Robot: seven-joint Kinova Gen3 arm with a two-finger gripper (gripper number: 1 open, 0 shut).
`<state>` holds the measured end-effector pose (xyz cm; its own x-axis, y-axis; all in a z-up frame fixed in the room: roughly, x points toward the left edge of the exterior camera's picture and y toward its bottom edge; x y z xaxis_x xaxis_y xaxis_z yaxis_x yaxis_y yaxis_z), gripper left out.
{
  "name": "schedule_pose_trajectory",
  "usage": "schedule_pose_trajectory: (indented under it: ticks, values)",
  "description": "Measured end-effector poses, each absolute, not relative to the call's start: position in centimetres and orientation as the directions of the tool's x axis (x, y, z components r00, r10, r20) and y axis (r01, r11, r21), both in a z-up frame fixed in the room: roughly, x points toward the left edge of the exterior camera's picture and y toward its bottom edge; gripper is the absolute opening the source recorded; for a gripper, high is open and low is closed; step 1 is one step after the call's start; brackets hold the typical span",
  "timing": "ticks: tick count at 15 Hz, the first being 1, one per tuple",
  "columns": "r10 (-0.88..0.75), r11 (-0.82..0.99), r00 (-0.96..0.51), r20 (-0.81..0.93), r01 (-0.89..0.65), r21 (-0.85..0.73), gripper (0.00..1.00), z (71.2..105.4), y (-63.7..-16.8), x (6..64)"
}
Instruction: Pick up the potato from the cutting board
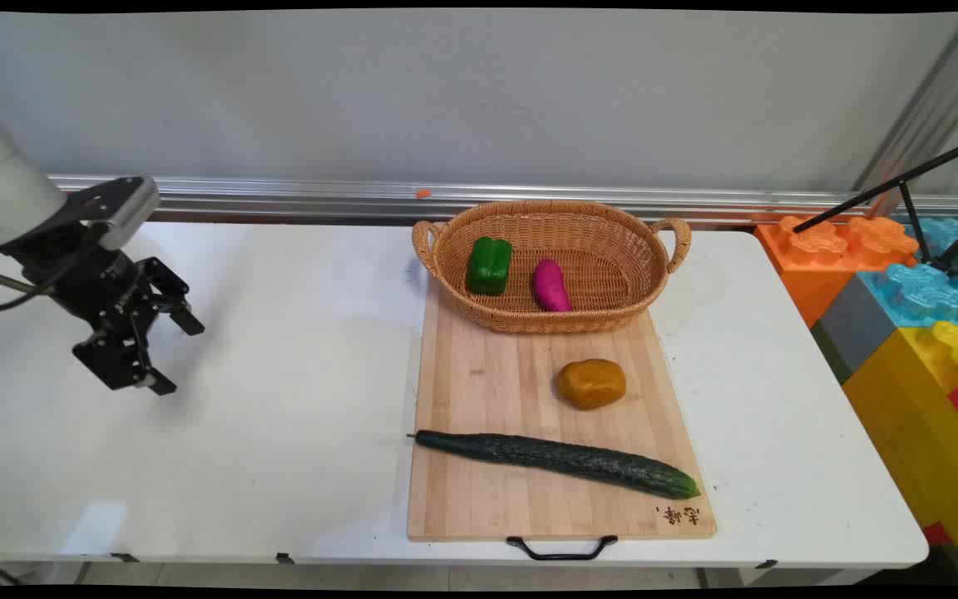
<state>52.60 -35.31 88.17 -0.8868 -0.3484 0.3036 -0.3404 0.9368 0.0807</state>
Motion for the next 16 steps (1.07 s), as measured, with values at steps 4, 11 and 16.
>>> schedule_pose_trajectory:
  ticks: [4, 11, 16]
  values:
    - [-0.380, 0.924, -0.861, 0.338, -0.374, 0.084, 1.00, 88.0, -35.5, 49.5]
    - [-0.461, 0.882, -0.797, 0.391, -0.458, 0.109, 1.00, 89.5, -38.5, 37.8]
    - [-0.463, 0.877, -0.778, 0.425, -0.472, 0.090, 1.00, 90.7, -41.3, 28.7]
